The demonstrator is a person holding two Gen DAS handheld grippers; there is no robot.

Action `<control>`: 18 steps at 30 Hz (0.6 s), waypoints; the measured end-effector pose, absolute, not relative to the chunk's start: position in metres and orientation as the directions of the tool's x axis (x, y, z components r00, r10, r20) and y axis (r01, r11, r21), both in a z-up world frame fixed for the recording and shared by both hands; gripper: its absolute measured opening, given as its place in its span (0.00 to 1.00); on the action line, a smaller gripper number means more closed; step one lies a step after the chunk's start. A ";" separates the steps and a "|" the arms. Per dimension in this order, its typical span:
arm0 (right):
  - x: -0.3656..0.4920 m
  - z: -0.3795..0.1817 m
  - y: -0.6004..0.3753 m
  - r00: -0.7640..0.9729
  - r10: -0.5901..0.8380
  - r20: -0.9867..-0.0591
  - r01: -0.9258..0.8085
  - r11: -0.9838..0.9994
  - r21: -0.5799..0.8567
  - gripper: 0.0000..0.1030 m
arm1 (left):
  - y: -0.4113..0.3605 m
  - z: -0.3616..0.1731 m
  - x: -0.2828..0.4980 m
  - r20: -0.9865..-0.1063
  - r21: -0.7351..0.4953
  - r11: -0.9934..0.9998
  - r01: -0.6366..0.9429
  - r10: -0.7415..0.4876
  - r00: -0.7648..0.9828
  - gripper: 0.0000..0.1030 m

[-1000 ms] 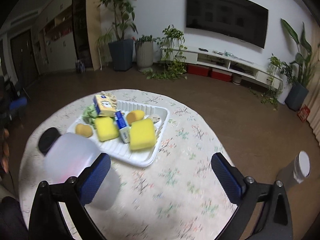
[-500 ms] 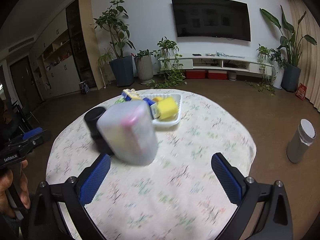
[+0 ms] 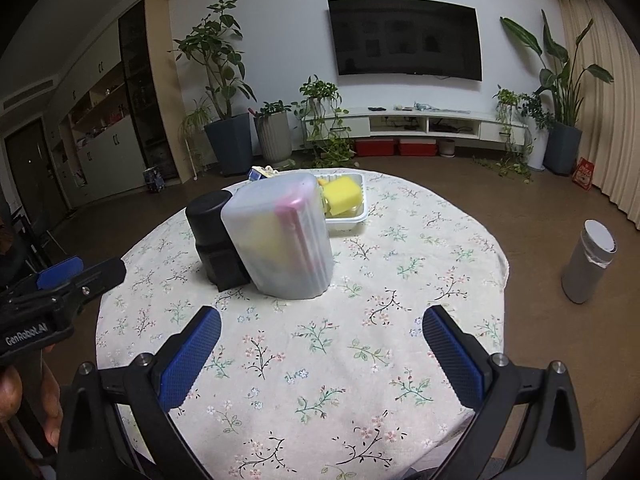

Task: Organize soft objects

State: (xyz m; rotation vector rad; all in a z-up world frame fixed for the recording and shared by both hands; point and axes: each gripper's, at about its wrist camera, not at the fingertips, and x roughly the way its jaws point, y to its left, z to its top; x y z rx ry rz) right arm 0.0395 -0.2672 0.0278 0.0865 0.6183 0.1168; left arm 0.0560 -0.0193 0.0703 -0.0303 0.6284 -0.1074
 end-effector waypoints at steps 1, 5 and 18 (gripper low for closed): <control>0.039 0.029 -0.266 0.809 0.128 -0.574 -0.077 0.991 0.112 1.00 | -0.020 0.071 0.055 -0.586 -0.055 0.995 0.084 -0.100 0.804 1.00; 0.037 0.032 -0.263 0.813 0.123 -0.570 -0.074 0.991 0.108 1.00 | -0.027 0.071 0.054 -0.581 -0.007 0.999 0.054 -0.048 0.812 1.00; 0.036 0.032 -0.254 0.805 0.097 -0.586 -0.061 0.995 0.081 1.00 | -0.029 0.064 0.060 -0.608 -0.058 0.995 0.080 -0.099 0.788 1.00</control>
